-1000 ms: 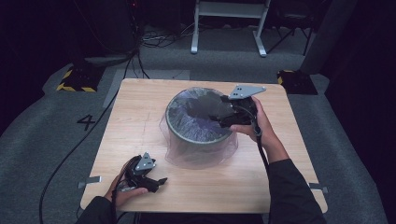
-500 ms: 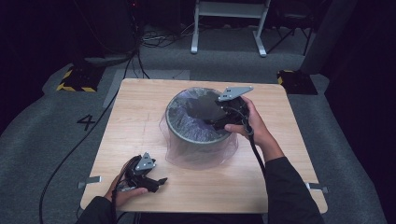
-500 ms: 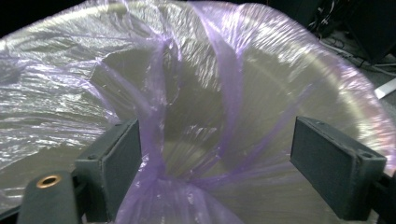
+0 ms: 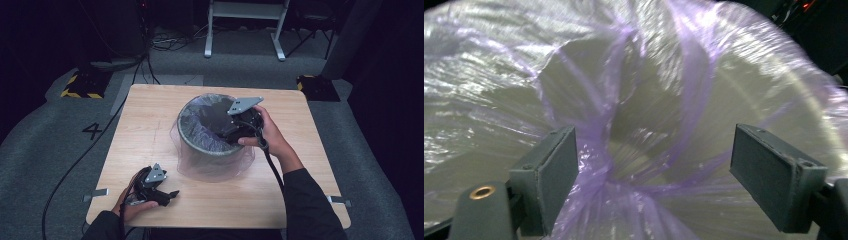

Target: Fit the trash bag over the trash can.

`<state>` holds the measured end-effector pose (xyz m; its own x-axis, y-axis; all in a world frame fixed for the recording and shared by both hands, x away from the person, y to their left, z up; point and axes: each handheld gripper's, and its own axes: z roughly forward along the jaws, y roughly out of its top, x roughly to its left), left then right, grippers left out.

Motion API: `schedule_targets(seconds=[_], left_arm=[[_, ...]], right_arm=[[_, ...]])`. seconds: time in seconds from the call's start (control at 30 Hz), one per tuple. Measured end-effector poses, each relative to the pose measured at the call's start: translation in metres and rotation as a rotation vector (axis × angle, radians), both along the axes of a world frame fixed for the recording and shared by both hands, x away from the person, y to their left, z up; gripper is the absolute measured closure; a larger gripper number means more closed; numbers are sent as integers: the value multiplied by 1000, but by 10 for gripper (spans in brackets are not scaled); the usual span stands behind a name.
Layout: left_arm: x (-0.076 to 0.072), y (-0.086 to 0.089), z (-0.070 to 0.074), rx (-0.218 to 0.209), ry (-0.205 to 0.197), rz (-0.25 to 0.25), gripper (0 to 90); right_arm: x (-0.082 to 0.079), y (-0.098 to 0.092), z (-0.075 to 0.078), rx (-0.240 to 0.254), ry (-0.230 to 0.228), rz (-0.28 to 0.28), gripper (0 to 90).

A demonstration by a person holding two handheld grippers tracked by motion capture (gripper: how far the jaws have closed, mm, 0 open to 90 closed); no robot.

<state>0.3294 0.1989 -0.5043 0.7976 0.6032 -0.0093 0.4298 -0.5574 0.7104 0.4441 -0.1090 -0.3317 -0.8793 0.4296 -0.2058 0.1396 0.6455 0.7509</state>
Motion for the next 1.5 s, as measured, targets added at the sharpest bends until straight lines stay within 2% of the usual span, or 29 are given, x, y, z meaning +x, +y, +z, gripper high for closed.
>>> schedule_targets(seconds=[0.27, 0.4, 0.53, 0.67, 0.77, 0.9, 1.13, 1.23, 1.37, 1.5], left_arm=[[0, 0, 0, -1, 0, 1, 137], [0, 0, 0, -1, 0, 1, 137], [0, 0, 0, -1, 0, 1, 136], [0, 0, 0, -1, 0, 1, 137], [0, 0, 0, -2, 0, 1, 137], [0, 0, 0, -2, 0, 0, 137], [0, 0, 0, -1, 0, 0, 137], [0, 0, 0, -1, 0, 0, 137], [0, 0, 0, -2, 1, 1, 137], [0, 0, 0, -2, 0, 0, 137]], right_arm=[[1, 7, 0, -90, 17, 33, 220], [6, 11, 0, -128, 76, 27, 228], [8, 12, -1, -164, 113, 27, 227], [11, 14, -1, -186, 143, 11, 186], [13, 15, -1, -195, 146, -5, 188], [14, 17, -1, -214, 172, -11, 187], [14, 16, -1, -192, 172, -13, 183], [14, 14, -1, -153, 169, -29, 183], [11, 8, -1, -86, 134, -54, 184], [9, 5, 0, -50, 109, -62, 185]])
